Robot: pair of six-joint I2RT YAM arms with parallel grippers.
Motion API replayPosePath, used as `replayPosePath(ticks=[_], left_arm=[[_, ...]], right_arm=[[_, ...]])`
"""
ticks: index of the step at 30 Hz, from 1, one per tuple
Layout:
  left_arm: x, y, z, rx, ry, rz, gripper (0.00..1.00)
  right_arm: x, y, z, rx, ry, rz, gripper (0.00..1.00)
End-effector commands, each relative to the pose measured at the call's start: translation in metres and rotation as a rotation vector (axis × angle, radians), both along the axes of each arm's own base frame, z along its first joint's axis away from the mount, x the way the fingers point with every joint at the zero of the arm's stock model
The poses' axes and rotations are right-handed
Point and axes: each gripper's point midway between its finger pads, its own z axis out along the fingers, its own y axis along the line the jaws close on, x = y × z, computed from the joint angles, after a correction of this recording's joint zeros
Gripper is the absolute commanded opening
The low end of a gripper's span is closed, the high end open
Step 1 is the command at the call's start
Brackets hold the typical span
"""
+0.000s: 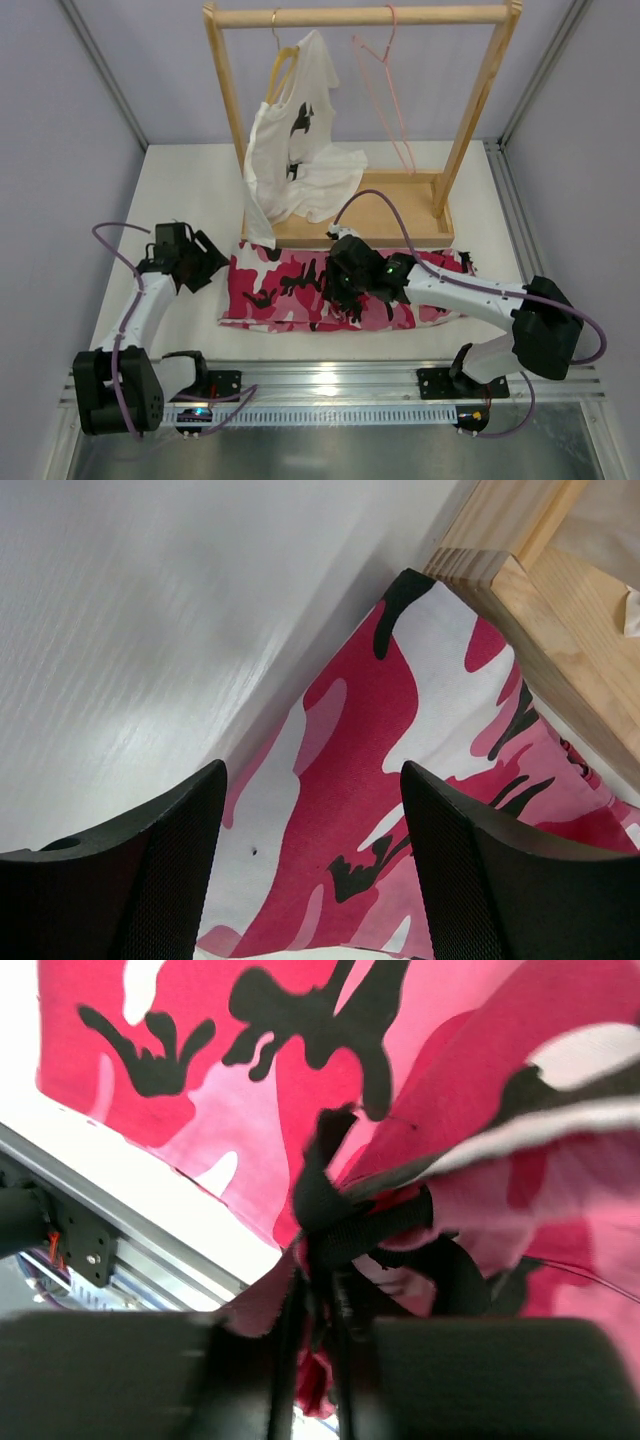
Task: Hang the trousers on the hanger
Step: Fold the trousers
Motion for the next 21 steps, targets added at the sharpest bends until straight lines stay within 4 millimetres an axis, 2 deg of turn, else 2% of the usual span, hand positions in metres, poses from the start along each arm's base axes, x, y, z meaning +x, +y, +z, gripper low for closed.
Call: replayPosePath(ticks=[1,3,4,6,7,8,12,14,15,16,21], left_arm=[[0.009,-0.003,0.019,0.033,-0.067,-0.03,0.7],[0.006,-0.01,0.029,0.04,-0.105,-0.056,0.71],[0.003,-0.021,0.031,0.037,-0.115,-0.093,0.71],[-0.006,-0.036,0.032,0.012,-0.125,-0.133,0.71],[-0.006,-0.046,0.04,-0.035,-0.166,-0.15,0.7],[-0.015,-0.057,0.033,-0.065,-0.158,-0.176,0.7],[-0.026,-0.093,0.04,-0.177,-0.221,-0.269,0.7],[-0.026,-0.103,0.045,-0.214,-0.246,-0.291,0.7],[-0.028,-0.11,0.044,-0.218,-0.247,-0.315,0.7],[-0.029,-0.112,0.044,-0.215,-0.249,-0.322,0.7],[-0.028,-0.134,0.046,-0.232,-0.276,-0.383,0.7]], right_arm=[[0.002,0.017,-0.013,0.018,0.011,0.008,0.21],[0.002,0.015,-0.021,0.0,-0.003,0.033,0.3],[0.002,0.014,-0.022,-0.008,-0.011,0.046,0.39],[0.003,0.01,-0.015,-0.026,-0.037,0.061,0.46],[0.003,0.005,-0.012,-0.045,-0.056,0.075,0.49],[0.007,0.003,0.0,-0.027,-0.082,0.072,0.52],[0.015,-0.016,0.021,-0.001,-0.105,0.03,0.52],[0.014,-0.031,0.019,0.012,-0.075,-0.012,0.52],[0.02,-0.04,0.027,0.036,-0.089,-0.054,0.52],[0.015,-0.045,0.023,0.053,-0.059,-0.056,0.52],[0.018,-0.067,0.032,0.13,-0.044,-0.185,0.52]])
